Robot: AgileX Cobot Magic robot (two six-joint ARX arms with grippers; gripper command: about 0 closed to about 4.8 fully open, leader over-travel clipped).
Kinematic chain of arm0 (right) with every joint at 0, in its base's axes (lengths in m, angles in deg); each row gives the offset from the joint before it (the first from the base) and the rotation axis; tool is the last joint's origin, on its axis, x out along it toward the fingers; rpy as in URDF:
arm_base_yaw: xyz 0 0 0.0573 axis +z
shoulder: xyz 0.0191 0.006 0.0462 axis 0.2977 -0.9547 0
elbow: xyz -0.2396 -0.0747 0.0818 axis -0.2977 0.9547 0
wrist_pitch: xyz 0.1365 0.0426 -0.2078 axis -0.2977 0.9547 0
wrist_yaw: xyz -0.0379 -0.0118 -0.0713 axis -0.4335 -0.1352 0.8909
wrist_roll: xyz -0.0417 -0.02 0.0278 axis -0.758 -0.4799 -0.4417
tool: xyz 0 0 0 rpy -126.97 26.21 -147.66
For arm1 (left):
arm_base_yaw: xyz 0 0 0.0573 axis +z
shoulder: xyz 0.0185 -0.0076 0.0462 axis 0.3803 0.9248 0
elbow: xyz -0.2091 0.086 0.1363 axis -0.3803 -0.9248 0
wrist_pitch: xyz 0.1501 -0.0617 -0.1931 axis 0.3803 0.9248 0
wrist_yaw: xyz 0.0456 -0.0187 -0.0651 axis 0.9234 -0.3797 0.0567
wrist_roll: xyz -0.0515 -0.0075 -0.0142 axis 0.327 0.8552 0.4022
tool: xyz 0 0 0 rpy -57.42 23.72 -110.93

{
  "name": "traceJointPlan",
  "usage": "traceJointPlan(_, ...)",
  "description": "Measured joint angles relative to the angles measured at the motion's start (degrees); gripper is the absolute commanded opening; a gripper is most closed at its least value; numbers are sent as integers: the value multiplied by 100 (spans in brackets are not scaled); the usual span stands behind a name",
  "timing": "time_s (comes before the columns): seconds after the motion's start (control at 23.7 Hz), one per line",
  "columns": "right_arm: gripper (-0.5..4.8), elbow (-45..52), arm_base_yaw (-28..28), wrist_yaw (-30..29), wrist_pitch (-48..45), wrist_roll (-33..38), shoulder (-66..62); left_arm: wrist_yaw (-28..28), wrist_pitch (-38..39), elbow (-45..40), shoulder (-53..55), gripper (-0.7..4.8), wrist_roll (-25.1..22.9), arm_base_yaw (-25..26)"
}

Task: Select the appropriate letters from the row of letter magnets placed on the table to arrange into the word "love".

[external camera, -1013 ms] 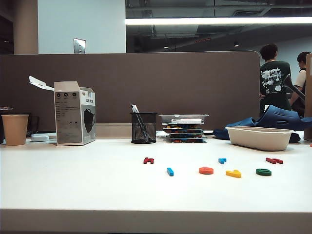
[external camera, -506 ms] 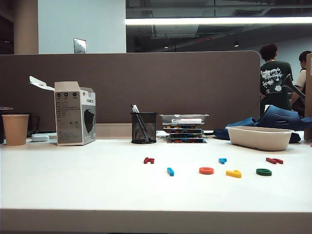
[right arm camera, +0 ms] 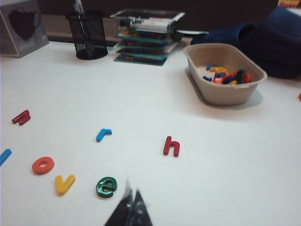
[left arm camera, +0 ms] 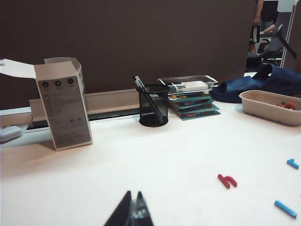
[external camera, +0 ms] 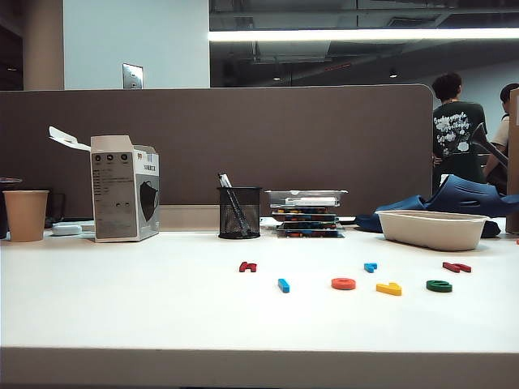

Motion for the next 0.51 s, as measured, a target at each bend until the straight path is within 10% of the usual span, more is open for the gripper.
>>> traceJointPlan(0.51, 4, 0, -7, 9, 256, -74, 74, 13, -216, -129, 0, -5, -4, 0)
